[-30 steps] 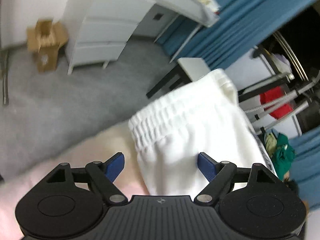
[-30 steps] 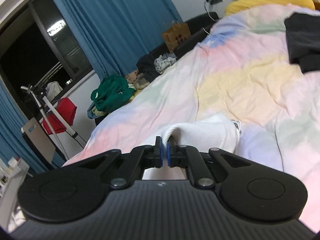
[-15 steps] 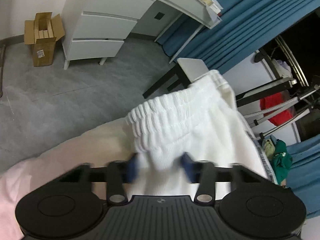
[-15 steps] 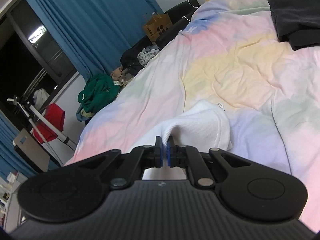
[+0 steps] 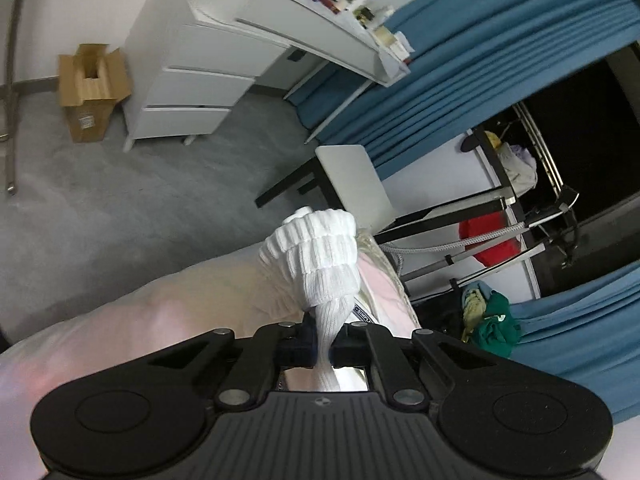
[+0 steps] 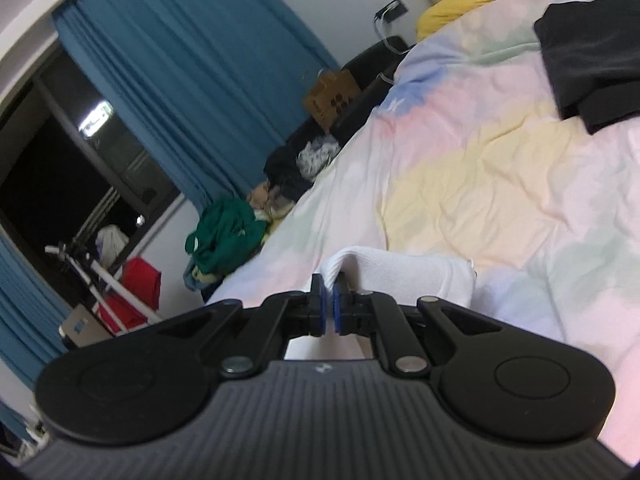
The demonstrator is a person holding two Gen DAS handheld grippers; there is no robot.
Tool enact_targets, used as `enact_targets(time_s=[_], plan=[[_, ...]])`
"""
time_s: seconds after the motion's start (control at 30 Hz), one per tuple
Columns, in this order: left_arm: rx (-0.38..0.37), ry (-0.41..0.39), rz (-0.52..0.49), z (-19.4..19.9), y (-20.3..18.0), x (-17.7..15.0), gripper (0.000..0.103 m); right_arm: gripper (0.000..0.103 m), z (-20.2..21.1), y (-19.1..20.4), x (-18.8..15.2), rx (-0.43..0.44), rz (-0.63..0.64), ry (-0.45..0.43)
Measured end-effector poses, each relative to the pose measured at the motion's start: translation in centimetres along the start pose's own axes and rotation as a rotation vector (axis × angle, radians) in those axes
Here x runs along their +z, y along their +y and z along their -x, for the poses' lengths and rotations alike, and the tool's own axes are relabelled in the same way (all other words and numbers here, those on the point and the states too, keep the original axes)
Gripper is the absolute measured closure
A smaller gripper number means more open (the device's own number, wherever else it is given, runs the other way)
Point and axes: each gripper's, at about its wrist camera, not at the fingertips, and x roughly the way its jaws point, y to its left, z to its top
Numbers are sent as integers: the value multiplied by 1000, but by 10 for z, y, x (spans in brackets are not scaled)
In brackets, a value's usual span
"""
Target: Fold clothes
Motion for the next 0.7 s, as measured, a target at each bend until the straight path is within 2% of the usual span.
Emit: enact_targets(time_s=[0.07,0.17,0.3,0.47,0.63,0.7], plan=[[21,14,17,22,20,-2,98,96,6,-11,3,-11,-46,12],[72,51,72,33,70,-15,98,96,13,-34,4,-72,-125,87],[153,76,101,28,131,-40,98,96,16,-71,-1,-164,-253,215],[221,87,99,18,172,-57,96,94,12,-104,-12,-252,-418,314],[230,72,65,23,168,-61,96,90,10,-112,-13,-217,-513,309],[232,70,47,23,162,-63,96,89,12,-115,-8,-203,-529,278]])
